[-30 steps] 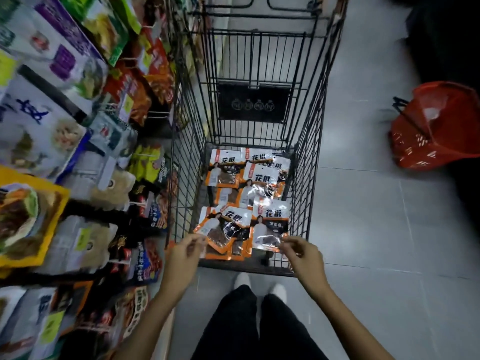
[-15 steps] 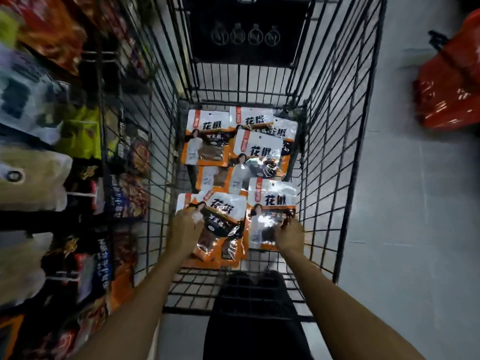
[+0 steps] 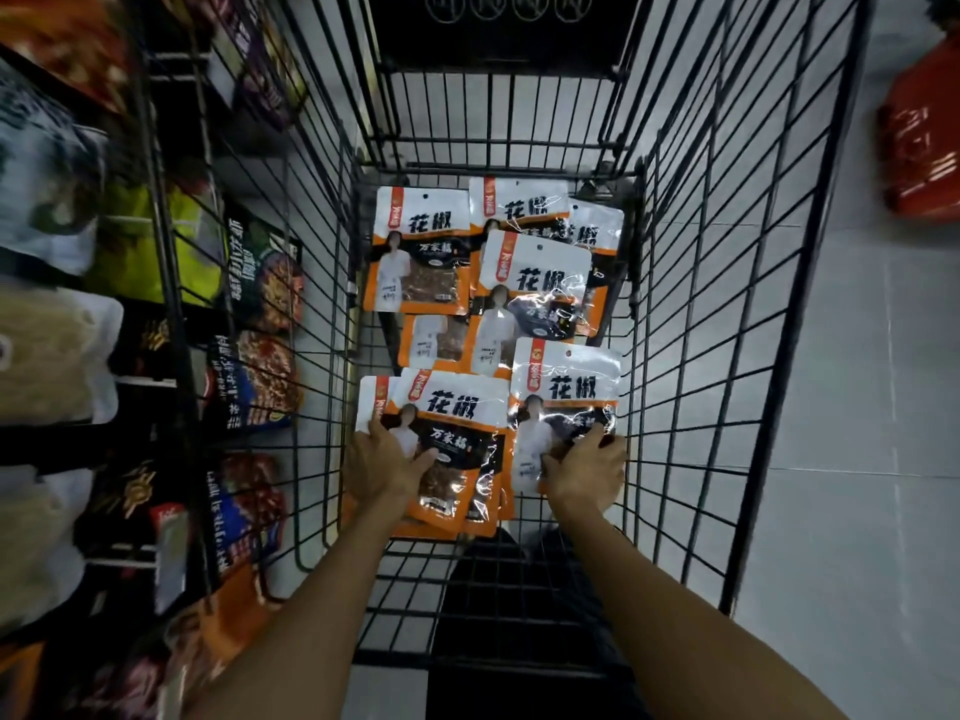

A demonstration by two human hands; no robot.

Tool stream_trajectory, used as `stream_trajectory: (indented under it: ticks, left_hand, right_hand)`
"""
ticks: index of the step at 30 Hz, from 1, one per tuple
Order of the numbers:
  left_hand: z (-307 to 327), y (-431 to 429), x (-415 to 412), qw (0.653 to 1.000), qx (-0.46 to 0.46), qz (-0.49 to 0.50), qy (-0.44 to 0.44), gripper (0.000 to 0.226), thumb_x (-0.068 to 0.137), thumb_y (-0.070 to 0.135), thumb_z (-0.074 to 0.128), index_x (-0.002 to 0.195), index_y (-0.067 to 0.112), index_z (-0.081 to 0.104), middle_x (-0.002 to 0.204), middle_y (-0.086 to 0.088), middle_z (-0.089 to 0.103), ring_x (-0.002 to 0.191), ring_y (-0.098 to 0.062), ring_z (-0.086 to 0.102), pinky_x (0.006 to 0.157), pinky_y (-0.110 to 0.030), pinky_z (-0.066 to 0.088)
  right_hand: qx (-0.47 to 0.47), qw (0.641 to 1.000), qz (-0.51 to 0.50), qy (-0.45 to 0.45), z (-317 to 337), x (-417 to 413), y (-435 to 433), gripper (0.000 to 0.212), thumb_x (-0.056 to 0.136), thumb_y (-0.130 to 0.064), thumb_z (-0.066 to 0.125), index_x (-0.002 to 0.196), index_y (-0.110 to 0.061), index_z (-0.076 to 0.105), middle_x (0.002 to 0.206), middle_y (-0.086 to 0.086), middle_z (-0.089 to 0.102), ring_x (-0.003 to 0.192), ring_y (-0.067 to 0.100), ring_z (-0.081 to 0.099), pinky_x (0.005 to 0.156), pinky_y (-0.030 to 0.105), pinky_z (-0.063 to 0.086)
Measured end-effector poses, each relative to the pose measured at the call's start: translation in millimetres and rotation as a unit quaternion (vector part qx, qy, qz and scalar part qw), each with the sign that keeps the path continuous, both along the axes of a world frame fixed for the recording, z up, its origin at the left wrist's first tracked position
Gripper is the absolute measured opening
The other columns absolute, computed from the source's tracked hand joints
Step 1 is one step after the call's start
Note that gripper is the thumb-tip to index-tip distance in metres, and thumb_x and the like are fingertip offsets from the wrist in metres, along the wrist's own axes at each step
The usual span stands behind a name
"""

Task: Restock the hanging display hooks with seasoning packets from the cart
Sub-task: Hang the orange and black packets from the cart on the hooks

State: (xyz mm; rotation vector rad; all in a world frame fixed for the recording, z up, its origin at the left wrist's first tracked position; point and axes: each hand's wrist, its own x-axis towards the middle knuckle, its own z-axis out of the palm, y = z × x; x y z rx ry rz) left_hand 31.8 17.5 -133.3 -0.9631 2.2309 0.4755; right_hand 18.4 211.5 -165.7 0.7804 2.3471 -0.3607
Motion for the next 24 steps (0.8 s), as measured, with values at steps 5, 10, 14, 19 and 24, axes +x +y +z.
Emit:
stream_trajectory:
  ticks: [5, 10, 14, 19, 24]
  left_hand:
    - [3, 0, -7, 0.999, -0.035, 0.027, 0.024, 0.083, 0.069, 0.04, 0.081, 0.132, 0.005, 0.04, 0.13, -0.02, 0.048, 0.121, -0.035, 0.045, 0.098, -0.046, 0.042]
    - [5, -13, -15, 0.988, 0.051, 0.142, 0.02, 0.073, 0.064, 0.038, 0.085, 0.12, 0.002, 0.055, 0.122, -0.017, 0.06, 0.108, -0.033, 0.058, 0.077, -0.036, 0.051]
    - [8, -23, -27, 0.949, 0.141, 0.283, -0.002, 0.065, 0.064, 0.018, 0.087, 0.116, -0.002, 0.055, 0.111, -0.018, 0.064, 0.083, -0.025, 0.062, 0.052, -0.023, 0.045]
    - [10, -30, -33, 0.855, 0.341, 0.387, -0.047, 0.045, 0.075, -0.002, 0.073, 0.117, -0.002, 0.056, 0.108, -0.022, 0.065, 0.092, -0.031, 0.067, 0.078, -0.041, 0.058]
    - [25, -23, -28, 0.814, 0.383, 0.437, 0.002, 0.037, 0.076, -0.012, 0.068, 0.089, 0.018, 0.051, 0.08, -0.013, 0.068, 0.078, -0.023, 0.067, 0.043, -0.029, 0.054]
  right_hand:
    - [-0.006, 0.997, -0.074, 0.017, 4, -8, -4, 0.09, 0.076, -0.03, 0.079, 0.142, -0.004, 0.023, 0.141, 0.025, 0.034, 0.131, 0.038, 0.036, 0.108, 0.043, 0.034]
    - [-0.009, 0.978, -0.206, 0.043, 7, -15, -6, 0.078, 0.072, -0.027, 0.082, 0.131, 0.0, 0.039, 0.129, 0.021, 0.048, 0.122, 0.036, 0.046, 0.102, 0.045, 0.04]
    - [-0.128, 0.939, -0.314, 0.061, 7, -14, -5, 0.054, 0.07, -0.027, 0.084, 0.11, -0.002, 0.058, 0.112, 0.017, 0.065, 0.104, 0.034, 0.062, 0.092, 0.049, 0.051]
    - [-0.316, 0.857, -0.401, 0.069, 13, -12, 2, 0.022, 0.08, -0.007, 0.074, 0.099, -0.003, 0.064, 0.106, 0.021, 0.069, 0.091, 0.032, 0.067, 0.086, 0.044, 0.055]
    - [-0.332, 0.865, -0.368, 0.084, 36, -19, 4, 0.025, 0.088, 0.001, 0.063, 0.113, 0.002, 0.059, 0.111, 0.021, 0.066, 0.103, 0.035, 0.063, 0.084, 0.039, 0.052]
